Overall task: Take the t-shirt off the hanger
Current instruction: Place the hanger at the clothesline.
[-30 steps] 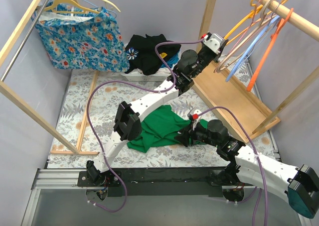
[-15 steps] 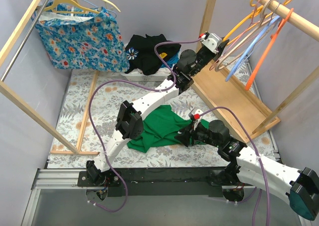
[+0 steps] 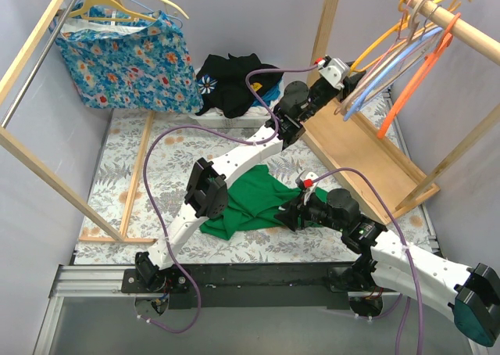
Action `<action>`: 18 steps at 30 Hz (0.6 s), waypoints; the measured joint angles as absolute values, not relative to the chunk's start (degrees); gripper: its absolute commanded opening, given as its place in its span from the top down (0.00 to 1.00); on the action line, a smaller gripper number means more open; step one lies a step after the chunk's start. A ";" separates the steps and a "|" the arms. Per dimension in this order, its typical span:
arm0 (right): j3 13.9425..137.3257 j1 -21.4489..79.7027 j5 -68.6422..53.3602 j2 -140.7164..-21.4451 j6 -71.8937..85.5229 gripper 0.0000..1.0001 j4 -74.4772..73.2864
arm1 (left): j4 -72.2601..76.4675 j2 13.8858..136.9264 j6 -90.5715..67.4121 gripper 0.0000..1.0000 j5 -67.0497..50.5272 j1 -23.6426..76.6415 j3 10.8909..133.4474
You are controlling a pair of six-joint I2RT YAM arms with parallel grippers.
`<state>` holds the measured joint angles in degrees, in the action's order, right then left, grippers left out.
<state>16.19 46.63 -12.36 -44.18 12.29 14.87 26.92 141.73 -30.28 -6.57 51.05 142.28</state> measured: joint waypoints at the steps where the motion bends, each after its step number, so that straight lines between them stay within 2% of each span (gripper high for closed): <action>1: 16.19 46.63 -12.36 -44.18 12.29 0.45 14.87 | 26.72 141.73 -30.26 0.52 -6.90 51.07 142.06; 2: 16.19 46.63 -12.36 -44.21 12.27 0.45 14.87 | 26.37 141.73 -30.11 0.41 -7.05 51.07 141.88; 6: 16.19 46.63 -12.38 -44.36 12.29 0.45 14.81 | 25.71 141.73 -29.74 0.31 -7.53 51.11 141.45; 7: 16.19 46.63 -12.38 -44.36 12.29 0.45 14.76 | 25.71 141.73 -29.71 0.23 -7.57 51.11 141.36; 11: 16.19 46.63 -12.38 -44.34 12.29 0.45 14.72 | 26.02 141.18 -29.23 0.08 -7.27 51.11 139.68; 14: 16.19 46.63 -12.34 -44.31 12.27 0.45 14.70 | 26.02 139.24 -28.62 0.02 -6.42 51.11 135.48; 18: 16.19 46.63 -12.36 -44.34 12.25 0.44 14.63 | 25.34 135.17 -27.77 0.02 -5.67 51.11 129.03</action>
<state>16.19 46.63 -12.36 -44.34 12.25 14.63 25.34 135.17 -27.77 -5.67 51.11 129.03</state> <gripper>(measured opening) 0.556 0.980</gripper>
